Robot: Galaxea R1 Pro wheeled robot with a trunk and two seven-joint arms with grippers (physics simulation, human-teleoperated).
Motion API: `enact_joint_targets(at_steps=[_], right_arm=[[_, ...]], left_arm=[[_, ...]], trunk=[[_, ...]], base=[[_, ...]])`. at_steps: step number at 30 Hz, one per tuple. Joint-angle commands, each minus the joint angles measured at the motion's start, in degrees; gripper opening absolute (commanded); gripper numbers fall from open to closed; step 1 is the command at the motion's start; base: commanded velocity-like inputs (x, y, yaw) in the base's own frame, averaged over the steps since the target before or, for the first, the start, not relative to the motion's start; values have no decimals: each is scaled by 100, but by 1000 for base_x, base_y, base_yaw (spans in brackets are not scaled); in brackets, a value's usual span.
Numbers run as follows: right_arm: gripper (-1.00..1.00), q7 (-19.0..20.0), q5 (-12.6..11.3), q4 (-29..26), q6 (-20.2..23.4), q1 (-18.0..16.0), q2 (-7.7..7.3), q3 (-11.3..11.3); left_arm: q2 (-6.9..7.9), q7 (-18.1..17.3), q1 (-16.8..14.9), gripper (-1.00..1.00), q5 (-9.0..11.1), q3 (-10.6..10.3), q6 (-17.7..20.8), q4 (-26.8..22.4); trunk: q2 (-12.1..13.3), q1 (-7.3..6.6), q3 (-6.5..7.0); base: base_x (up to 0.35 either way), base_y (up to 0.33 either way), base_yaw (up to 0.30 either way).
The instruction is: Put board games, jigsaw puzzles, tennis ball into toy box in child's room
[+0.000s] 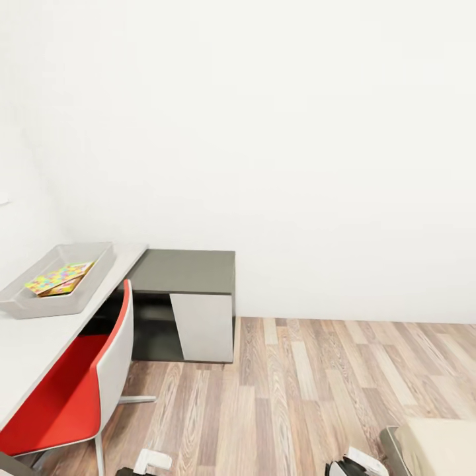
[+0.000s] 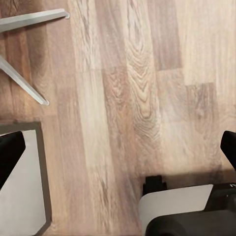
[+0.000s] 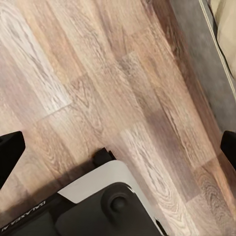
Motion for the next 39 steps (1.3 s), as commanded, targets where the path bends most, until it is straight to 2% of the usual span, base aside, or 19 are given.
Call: enact_joint_targets(at_steps=[1,9,22,31,39], right_arm=[[100,-37,-8,15,-1,11,-1,25],[100,-37,4,415,-426,56,-1,24],[100,51,3,993,-556,110,60,52],[100,191,1,1038,-898,539,86,50],[100,200,-9,1047,-982,924,83,50]], left_arm=[[4,24,-2,100,-58,42,-19,7],[22,24,70,100,-39,35,-26,7],[31,31,444,100,-35,50,23,9],[29,33,678,100,-68,37,-4,38],[33,41,870,100,-80,35,-3,50]], trunk=[[-11,5,-12],[-11,5,-12],[-11,5,-12],[-11,5,-12],[-11,5,-12]], base=[[203,201,0],[142,122,0],[12,10,0],[0,0,0],[0,0,0]])
